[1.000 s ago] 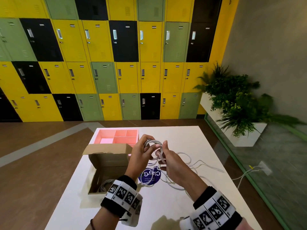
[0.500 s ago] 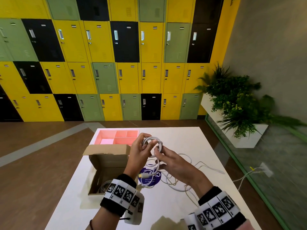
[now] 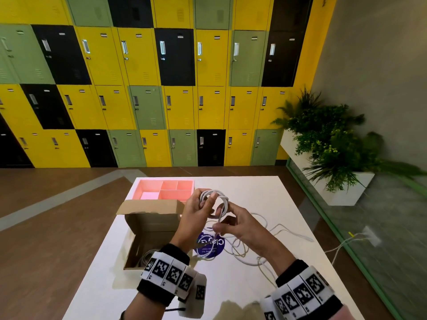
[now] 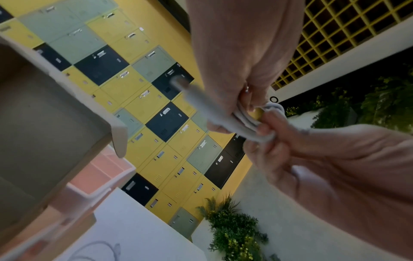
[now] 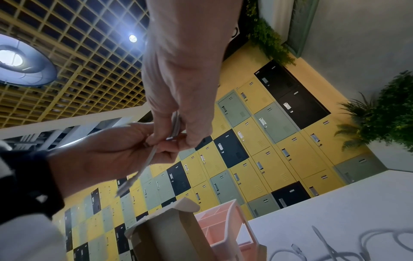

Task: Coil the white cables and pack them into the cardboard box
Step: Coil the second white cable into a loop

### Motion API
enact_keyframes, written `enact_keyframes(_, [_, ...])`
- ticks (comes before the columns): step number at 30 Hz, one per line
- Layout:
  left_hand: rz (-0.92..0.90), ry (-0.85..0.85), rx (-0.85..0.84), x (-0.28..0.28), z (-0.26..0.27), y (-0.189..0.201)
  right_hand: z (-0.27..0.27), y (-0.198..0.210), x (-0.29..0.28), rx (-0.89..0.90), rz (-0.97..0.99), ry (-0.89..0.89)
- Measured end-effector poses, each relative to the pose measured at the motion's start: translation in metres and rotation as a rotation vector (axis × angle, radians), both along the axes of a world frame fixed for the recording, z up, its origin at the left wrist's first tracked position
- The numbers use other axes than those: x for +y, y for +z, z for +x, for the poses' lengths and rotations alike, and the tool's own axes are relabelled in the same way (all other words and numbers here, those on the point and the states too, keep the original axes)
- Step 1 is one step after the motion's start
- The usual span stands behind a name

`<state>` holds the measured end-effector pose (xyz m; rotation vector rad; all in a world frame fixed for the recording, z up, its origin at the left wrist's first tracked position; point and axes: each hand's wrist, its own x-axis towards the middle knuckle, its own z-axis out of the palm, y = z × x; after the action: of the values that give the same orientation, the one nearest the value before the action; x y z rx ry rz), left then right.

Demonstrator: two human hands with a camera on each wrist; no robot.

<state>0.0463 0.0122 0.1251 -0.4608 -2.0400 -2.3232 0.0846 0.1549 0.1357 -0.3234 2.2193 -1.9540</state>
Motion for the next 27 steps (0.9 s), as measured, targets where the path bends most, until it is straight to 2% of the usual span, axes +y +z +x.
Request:
enact_keyframes(9, [0.199, -0.063, -0.183, 0.014, 0.013, 0.0, -0.007, -0.013, -0.008, 0.098, 0.027, -0.258])
enact_keyframes(15, [0.274, 0.052, -0.26, 0.017, 0.015, -0.001, -0.008, -0.011, -0.011, 0.196, 0.136, -0.346])
enact_keyframes(20, [0.216, 0.172, -0.218, 0.024, 0.015, -0.006, -0.011, -0.011, -0.017, 0.295, 0.157, -0.401])
enact_keyframes(27, [0.154, 0.342, -0.2, 0.032, 0.016, -0.009, -0.013, -0.018, -0.023, 0.189, 0.018, -0.49])
